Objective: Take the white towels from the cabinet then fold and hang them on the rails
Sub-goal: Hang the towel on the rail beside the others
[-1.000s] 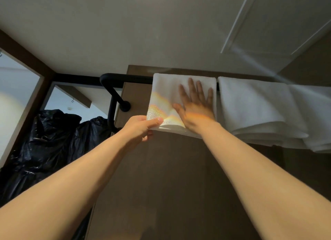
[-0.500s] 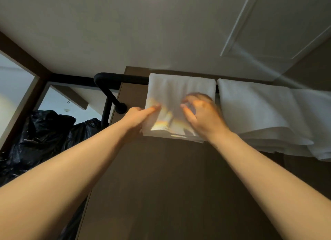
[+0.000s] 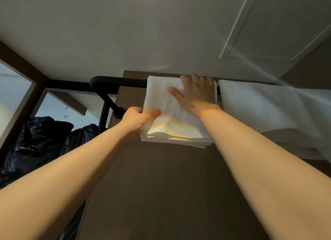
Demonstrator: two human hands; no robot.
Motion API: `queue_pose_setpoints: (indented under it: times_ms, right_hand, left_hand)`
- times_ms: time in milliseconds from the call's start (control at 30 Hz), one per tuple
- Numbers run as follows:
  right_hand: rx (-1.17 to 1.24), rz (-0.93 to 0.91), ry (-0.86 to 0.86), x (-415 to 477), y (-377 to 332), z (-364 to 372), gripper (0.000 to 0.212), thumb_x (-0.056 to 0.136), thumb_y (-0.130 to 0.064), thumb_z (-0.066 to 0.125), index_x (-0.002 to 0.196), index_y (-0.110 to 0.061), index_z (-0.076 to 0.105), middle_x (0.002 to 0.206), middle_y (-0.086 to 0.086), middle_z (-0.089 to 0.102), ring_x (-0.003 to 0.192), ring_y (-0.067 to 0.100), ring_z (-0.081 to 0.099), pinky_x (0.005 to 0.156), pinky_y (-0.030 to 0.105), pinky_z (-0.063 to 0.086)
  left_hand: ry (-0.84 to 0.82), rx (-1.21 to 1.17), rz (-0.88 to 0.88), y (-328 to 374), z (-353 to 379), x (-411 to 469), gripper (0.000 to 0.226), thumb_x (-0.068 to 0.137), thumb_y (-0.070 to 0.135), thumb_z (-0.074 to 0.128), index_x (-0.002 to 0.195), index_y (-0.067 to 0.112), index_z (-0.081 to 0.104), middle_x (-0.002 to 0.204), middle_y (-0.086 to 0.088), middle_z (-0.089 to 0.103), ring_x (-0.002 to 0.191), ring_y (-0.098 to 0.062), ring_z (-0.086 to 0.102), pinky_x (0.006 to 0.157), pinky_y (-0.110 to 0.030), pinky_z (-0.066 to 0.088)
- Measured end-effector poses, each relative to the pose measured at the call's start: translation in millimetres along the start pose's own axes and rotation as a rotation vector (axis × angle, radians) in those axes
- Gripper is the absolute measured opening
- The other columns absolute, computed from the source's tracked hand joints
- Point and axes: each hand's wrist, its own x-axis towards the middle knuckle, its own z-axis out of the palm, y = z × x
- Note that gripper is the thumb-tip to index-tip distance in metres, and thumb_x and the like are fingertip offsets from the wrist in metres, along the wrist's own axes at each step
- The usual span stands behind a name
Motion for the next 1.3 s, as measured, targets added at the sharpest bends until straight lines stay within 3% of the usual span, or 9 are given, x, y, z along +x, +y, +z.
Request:
queue_pose_setpoints:
  times_ms: [267, 533, 667, 767, 867, 1000, 1100, 1167, 1300]
  right_hand:
    - [-0.017, -0.004, 0.132, -7, 28, 4, 0.060, 0.093, -0.067, 0.035, 0.118, -0.015, 0.054, 0.119, 0.015, 0.060, 0.113, 0.033, 0.052, 0.097, 0.042, 0.031]
    - [0.009, 0.040, 0.099, -13, 32, 1, 0.063, 0.093, -0.066, 0.037, 0.123, -0.012, 0.051, 0.126, 0.016, 0.056, 0.121, 0.033, 0.047, 0.105, 0.042, 0.027]
    - [0.104, 0.067, -0.023, -38, 31, 0, 0.079, 0.095, -0.065, 0.028, 0.155, -0.016, 0.013, 0.162, 0.012, 0.012, 0.150, 0.026, 0.005, 0.122, 0.042, -0.003]
    - [0.178, 0.042, -0.171, -76, 28, 2, 0.077, 0.096, -0.065, 0.018, 0.154, -0.026, -0.013, 0.160, 0.001, -0.028, 0.146, 0.018, -0.027, 0.119, 0.041, -0.016]
    - [0.196, 0.048, -0.293, -122, 24, 6, 0.070, 0.097, -0.063, 0.014, 0.153, -0.033, -0.015, 0.157, -0.005, -0.034, 0.143, 0.014, -0.033, 0.120, 0.041, -0.014]
    - [0.277, 0.123, -0.353, -174, 14, 4, 0.067, 0.099, -0.058, 0.024, 0.156, -0.031, -0.001, 0.162, -0.003, -0.020, 0.147, 0.015, -0.022, 0.122, 0.041, -0.005]
    - [0.325, 0.170, -0.377, -204, 5, -8, 0.062, 0.100, -0.053, 0.031, 0.155, -0.025, 0.020, 0.164, 0.001, 0.008, 0.151, 0.018, 0.005, 0.120, 0.039, 0.015]
    - [0.357, 0.182, -0.405, -224, -1, -15, 0.058, 0.100, -0.051, 0.035, 0.151, -0.023, 0.030, 0.159, 0.002, 0.026, 0.147, 0.018, 0.022, 0.116, 0.036, 0.026]
    - [0.434, 0.179, -0.543, -280, -9, -22, 0.051, 0.101, -0.045, 0.040, 0.145, -0.021, 0.039, 0.145, 0.000, 0.044, 0.135, 0.017, 0.040, 0.106, 0.034, 0.038]
  left_hand:
    - [-0.016, 0.002, 0.037, -4, 21, 6, 0.039, 0.080, 0.035, 0.075, 0.104, 0.005, 0.069, 0.100, -0.012, 0.073, 0.088, -0.027, 0.071, 0.079, -0.036, 0.058]
    - [-0.013, 0.076, 0.039, -5, 20, 4, 0.041, 0.080, 0.038, 0.074, 0.106, 0.007, 0.068, 0.100, -0.010, 0.073, 0.090, -0.026, 0.070, 0.087, -0.042, 0.057]
    - [-0.017, 0.111, 0.017, -9, 16, 1, 0.032, 0.079, 0.041, 0.075, 0.093, 0.014, 0.068, 0.099, -0.010, 0.073, 0.090, -0.027, 0.070, 0.088, -0.046, 0.056]
    - [-0.007, 0.137, 0.028, -10, 15, -5, 0.026, 0.081, 0.038, 0.074, 0.090, 0.014, 0.069, 0.097, -0.010, 0.073, 0.089, -0.027, 0.070, 0.087, -0.045, 0.056]
    - [0.021, 0.227, 0.049, -10, 17, -15, 0.033, 0.084, 0.039, 0.070, 0.099, 0.009, 0.070, 0.093, -0.008, 0.071, 0.084, -0.022, 0.068, 0.076, -0.035, 0.056]
    - [-0.020, 0.283, -0.014, -26, 16, -36, 0.042, 0.080, 0.046, 0.071, 0.091, 0.006, 0.068, 0.076, -0.008, 0.067, 0.060, -0.016, 0.061, 0.065, -0.031, 0.054]
    - [-0.071, 0.404, -0.054, -48, 14, -60, 0.054, 0.075, 0.055, 0.073, 0.100, 0.008, 0.065, 0.089, -0.003, 0.067, 0.079, -0.019, 0.067, 0.082, -0.037, 0.056]
    - [-0.138, 0.574, -0.029, -64, 13, -85, 0.054, 0.076, 0.054, 0.072, 0.110, 0.013, 0.063, 0.100, 0.004, 0.064, 0.094, -0.014, 0.063, 0.084, -0.027, 0.050]
    - [-0.277, 0.670, -0.016, -101, 12, -152, 0.039, 0.079, 0.041, 0.074, 0.109, 0.017, 0.064, 0.095, 0.009, 0.065, 0.086, -0.004, 0.061, 0.076, -0.018, 0.047]
